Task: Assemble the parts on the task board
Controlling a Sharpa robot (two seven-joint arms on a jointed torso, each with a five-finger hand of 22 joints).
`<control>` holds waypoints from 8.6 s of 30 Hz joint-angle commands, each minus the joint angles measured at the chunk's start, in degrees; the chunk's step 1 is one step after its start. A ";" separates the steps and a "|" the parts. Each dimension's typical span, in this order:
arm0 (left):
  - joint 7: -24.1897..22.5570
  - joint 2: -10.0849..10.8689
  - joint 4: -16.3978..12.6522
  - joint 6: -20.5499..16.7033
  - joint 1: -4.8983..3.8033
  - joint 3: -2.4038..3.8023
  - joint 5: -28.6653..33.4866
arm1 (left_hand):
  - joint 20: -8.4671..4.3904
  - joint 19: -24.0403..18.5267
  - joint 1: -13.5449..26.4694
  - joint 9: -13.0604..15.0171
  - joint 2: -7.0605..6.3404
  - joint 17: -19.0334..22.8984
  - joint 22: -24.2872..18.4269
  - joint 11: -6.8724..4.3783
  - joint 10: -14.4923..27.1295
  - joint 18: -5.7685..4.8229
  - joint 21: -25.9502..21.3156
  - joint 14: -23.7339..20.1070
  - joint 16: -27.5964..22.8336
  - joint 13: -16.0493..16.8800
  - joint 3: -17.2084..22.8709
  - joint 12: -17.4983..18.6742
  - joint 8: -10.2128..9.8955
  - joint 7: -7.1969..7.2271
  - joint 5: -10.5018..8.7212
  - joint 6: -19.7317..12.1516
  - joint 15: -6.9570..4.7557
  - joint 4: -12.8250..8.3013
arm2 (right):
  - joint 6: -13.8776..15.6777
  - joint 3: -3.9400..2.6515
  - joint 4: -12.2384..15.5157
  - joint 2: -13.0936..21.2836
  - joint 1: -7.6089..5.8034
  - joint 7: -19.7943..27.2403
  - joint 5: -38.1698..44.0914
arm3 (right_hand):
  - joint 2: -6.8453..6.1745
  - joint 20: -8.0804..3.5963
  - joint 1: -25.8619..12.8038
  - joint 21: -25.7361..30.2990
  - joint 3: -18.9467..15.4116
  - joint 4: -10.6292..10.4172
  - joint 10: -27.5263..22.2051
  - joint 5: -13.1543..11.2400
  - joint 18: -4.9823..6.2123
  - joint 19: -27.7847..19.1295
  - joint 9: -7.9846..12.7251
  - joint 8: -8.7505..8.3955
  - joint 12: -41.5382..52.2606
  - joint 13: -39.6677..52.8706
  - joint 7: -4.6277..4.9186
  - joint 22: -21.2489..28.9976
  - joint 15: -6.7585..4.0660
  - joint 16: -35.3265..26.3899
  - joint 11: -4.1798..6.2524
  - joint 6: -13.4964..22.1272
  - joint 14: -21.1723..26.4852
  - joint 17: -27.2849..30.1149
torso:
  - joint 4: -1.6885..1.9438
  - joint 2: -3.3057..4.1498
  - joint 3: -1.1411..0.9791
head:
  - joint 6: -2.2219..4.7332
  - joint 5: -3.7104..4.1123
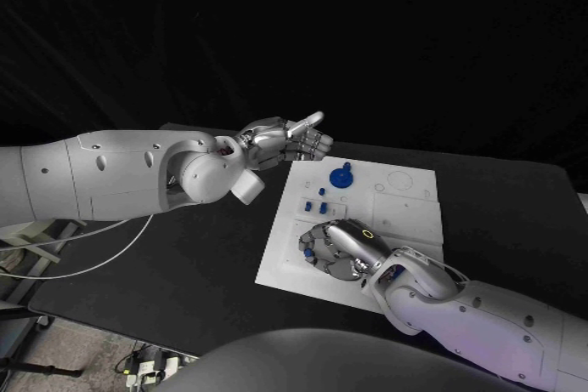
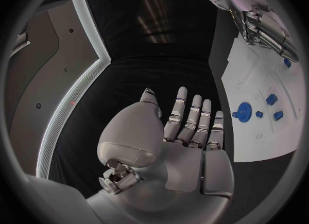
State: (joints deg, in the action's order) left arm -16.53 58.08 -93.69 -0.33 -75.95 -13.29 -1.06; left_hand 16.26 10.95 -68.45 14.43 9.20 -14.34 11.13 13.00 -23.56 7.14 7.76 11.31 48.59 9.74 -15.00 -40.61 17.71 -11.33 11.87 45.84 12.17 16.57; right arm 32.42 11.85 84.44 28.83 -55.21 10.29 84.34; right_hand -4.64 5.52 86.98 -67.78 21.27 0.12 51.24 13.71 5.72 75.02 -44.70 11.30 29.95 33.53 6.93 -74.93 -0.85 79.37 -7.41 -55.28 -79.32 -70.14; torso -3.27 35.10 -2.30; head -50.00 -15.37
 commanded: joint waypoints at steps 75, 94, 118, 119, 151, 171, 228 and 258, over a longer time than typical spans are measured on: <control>0.86 -0.30 -0.03 1.34 0.11 0.04 -0.29 | 0.07 -0.44 -3.41 -0.55 -0.09 0.49 0.14 -0.22 -0.23 1.00 0.45 -0.33 0.72 -0.47 -0.32 -0.28 0.61 -0.78 1.79 0.04 0.04 -0.05 | 2.10 0.00 9.16 6.07 -2.74 -3.37 1.20 | -2.40 2.50 -0.85 10.52 -8.30 -5.98 -25.25 -1.26 1.14 -5.81 10.87 -7.48 0.77 -1.16 -3.19 -5.90 2.75 -2.00 0.23 17.94 4.85 4.83 | -0.01 -0.01 0.01 | 0.00 -0.10; -0.87 -0.98 0.52 -0.54 0.33 0.04 -0.54 | 0.41 0.97 -4.89 -0.80 0.18 0.68 1.18 -0.23 -0.52 1.21 1.61 -0.09 1.13 -0.62 -0.30 -0.55 0.80 -0.47 2.10 0.14 0.10 0.01 | -10.70 0.43 24.64 25.12 -19.89 -10.22 -5.34 | 0.87 1.86 -5.88 15.44 -11.55 -16.03 2.87 0.67 1.72 -7.04 16.98 -2.83 10.99 -4.09 -1.06 -4.90 0.71 -4.49 4.48 6.88 7.39 9.16 | -0.16 -0.07 0.02 | 0.00 1.41; 0.40 -4.48 2.32 0.81 1.37 0.04 -1.20 | 0.51 1.61 -5.68 -0.93 0.56 0.78 1.55 -0.22 -1.06 1.19 2.15 0.44 1.55 -0.68 -0.31 -0.88 1.05 -0.41 2.31 0.47 0.15 0.09 | -46.58 1.48 13.74 21.77 -24.35 -45.25 -10.91 | 2.20 -3.15 -34.96 -11.76 -14.38 -16.62 38.76 -0.70 -3.26 9.35 18.77 -2.34 60.05 56.47 -4.71 -11.88 -3.30 10.63 9.04 -12.59 -10.68 -19.86 | 0.01 0.07 -0.03 | 0.00 10.31; 0.41 -4.58 2.40 0.87 1.40 0.04 -1.20 | 0.51 1.61 -5.68 -0.93 0.56 0.78 1.55 -0.22 -1.06 1.19 2.15 0.44 1.55 -0.68 -0.31 -0.88 1.05 -0.41 2.31 0.47 0.15 0.09 | -46.67 1.49 13.20 21.25 -24.22 -45.50 -11.01 | 2.21 -3.16 -34.95 -11.83 -14.36 -16.59 38.76 -0.67 -3.27 9.39 18.78 -2.36 60.05 56.47 -4.73 -11.90 -3.31 10.63 9.04 -12.65 -10.68 -19.86 | 0.01 0.07 -0.04 | 0.00 10.52; 1.65 -5.29 3.10 2.34 1.67 0.05 -1.66 | 0.51 1.51 -5.87 -0.98 0.72 0.82 1.42 -0.26 -1.13 1.16 2.09 0.50 1.60 -0.70 -0.29 -0.92 1.07 -0.43 2.42 0.47 0.14 0.09 | -50.10 1.51 4.03 11.02 -19.64 -48.16 -13.83 | 3.07 -3.90 -39.04 -11.00 -15.24 -15.93 38.76 -7.22 -2.92 8.80 18.50 -3.43 60.05 56.47 -5.14 -11.39 -4.01 10.63 9.67 -14.32 -10.68 -19.86 | -0.03 0.05 -0.05 | 0.00 12.02; 2.63 -5.02 3.21 3.59 2.27 0.05 -2.05 | 0.51 1.40 -5.88 -1.01 0.72 0.85 1.33 -0.28 -1.12 1.14 2.02 0.47 1.59 -0.73 -0.34 -0.91 1.07 -0.49 2.43 0.45 0.14 0.12 | -49.74 1.50 3.82 10.50 -18.68 -48.13 -14.94 | 2.64 -3.61 -37.71 -9.65 -15.11 -15.33 38.76 -7.94 -2.62 8.04 17.86 -4.23 60.05 56.47 -4.72 -10.95 -3.66 10.63 9.25 -13.08 -10.68 -19.86 | 0.01 0.02 -0.03 | 0.00 11.37; 2.81 -5.04 3.51 3.38 2.71 0.05 -2.28 | 0.51 1.30 -6.08 -1.10 0.64 0.96 1.26 -0.28 -1.02 1.09 1.98 0.36 1.54 -0.82 -0.47 -0.84 1.06 -0.55 2.63 0.36 0.16 0.07 | -44.03 1.44 4.82 11.18 -22.90 -47.96 -26.57 | 2.06 -4.90 -31.12 -1.86 -8.21 -4.86 38.76 9.78 -1.10 4.56 -6.76 4.03 60.05 56.47 -6.73 -8.84 -5.14 10.63 11.03 -8.74 -10.68 -19.86 | -0.01 0.02 -0.04 | 0.00 10.23; 3.18 -4.18 3.20 3.49 2.74 0.05 -2.35 | 0.50 1.26 -6.24 -1.13 0.61 1.00 1.24 -0.27 -1.01 1.08 1.98 0.35 1.54 -0.85 -0.50 -0.83 1.07 -0.55 2.74 0.36 0.17 0.03 | -43.03 1.45 0.49 4.13 -19.70 -48.17 -29.44 | 2.63 -4.71 -31.30 0.24 -7.33 -4.67 38.76 8.23 -0.73 3.43 -8.39 3.78 60.05 56.47 -6.55 -8.32 -4.93 10.63 10.83 -8.16 -10.68 -19.86 | 0.00 0.04 -0.02 | 0.00 8.94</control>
State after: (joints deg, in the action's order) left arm -13.13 53.94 -90.40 2.28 -73.20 -13.28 -3.27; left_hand 16.66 12.19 -74.01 13.35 9.80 -13.38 12.44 12.79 -24.17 8.02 9.53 11.52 50.00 8.97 -15.14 -41.26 18.38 -11.54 14.30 46.06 12.38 16.72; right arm -10.47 13.31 85.01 33.10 -75.01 -37.67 55.12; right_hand -2.78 0.82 55.60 -67.72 11.01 -7.28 83.92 22.25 4.41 78.68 -53.05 14.89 89.78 74.90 1.12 -74.91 -5.65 89.80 3.36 -63.94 -83.92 -74.91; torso -3.24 35.13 -2.32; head -50.00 -6.39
